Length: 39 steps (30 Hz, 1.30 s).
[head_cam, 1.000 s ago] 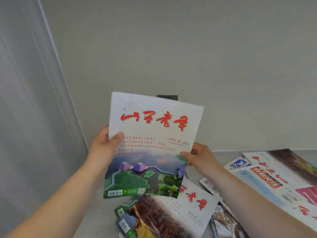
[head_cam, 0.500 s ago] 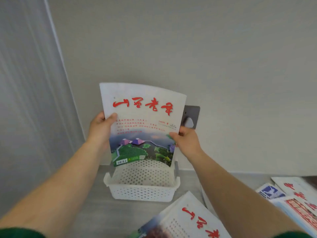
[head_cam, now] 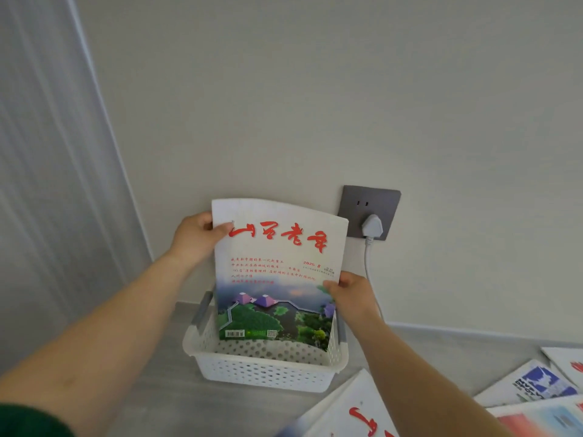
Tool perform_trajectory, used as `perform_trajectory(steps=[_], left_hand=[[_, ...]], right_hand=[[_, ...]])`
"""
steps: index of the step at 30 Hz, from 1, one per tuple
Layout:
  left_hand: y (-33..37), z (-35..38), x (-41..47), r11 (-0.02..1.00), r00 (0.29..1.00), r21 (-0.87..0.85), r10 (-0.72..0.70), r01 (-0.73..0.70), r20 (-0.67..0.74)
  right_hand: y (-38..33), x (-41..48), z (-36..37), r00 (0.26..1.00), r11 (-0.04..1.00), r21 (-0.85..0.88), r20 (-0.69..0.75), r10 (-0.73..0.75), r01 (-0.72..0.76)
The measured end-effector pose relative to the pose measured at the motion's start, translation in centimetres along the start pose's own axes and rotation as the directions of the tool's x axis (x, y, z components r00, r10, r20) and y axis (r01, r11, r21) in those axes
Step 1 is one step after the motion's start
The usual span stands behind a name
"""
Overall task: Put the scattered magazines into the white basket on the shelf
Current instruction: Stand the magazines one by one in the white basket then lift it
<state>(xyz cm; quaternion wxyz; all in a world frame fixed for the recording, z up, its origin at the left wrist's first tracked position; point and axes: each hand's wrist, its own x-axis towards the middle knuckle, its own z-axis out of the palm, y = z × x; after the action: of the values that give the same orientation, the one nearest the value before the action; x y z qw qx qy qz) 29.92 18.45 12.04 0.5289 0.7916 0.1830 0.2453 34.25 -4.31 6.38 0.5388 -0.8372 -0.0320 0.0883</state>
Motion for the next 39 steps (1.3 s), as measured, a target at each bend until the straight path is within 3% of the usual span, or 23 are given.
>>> perform_trajectory(steps=[4,10,18,22,27,29,32,36,39], left_hand=[[0.2,-0.3,1.3,0.994,0.998,0.092,0.060,-0.061,0.012],[-0.3,-0.1,2.4,0.994,0.992,0.053,0.100,-0.096,-0.083],[-2.6,0.7,2.7,0.958,0.983,0.277,-0.021,0.073,-0.184],[-3.6,1.2,1.1,0.953,0.974,0.278,-0.064,0.125,-0.220],[-3.3,2.0,-3.4,0.964,0.953,0.264,0.084,-0.005,-0.291],[-3.5,2.7,-6.8,0.960,0.971,0.246,0.174,-0.131,-0.162],[-4.8,3.6,-13.5,0.942,0.959,0.212,0.225,-0.260,0.175],[-7.9,4.9,-21.4,0.951,0.860,0.274,-0.018,-0.142,0.509],[-10.3,5.7,-25.3,0.875,0.741,0.456,-0.198,-0.161,0.642]], right_hand=[[0.1,0.7,0.2,0.999,0.996,0.086,-0.023,0.025,-0.023],[0.0,1.2,0.8,0.992,0.996,0.078,-0.127,-0.028,0.038],[0.4,2.3,0.7,0.982,0.998,0.040,-0.187,-0.033,0.042],[1.1,1.5,0.6,0.973,1.000,0.021,-0.228,-0.017,0.022],[2.7,-0.9,-1.4,0.964,0.999,0.038,-0.265,-0.006,0.017],[4.1,-3.2,-2.2,0.965,0.998,0.058,-0.262,-0.017,0.033],[7.6,-8.6,-3.4,0.973,0.999,0.037,-0.232,-0.014,0.023],[13.3,-17.4,-4.4,0.978,0.982,-0.186,-0.207,-0.003,-0.036],[15.9,-23.4,-4.2,0.972,0.877,-0.480,-0.203,-0.119,0.008]])
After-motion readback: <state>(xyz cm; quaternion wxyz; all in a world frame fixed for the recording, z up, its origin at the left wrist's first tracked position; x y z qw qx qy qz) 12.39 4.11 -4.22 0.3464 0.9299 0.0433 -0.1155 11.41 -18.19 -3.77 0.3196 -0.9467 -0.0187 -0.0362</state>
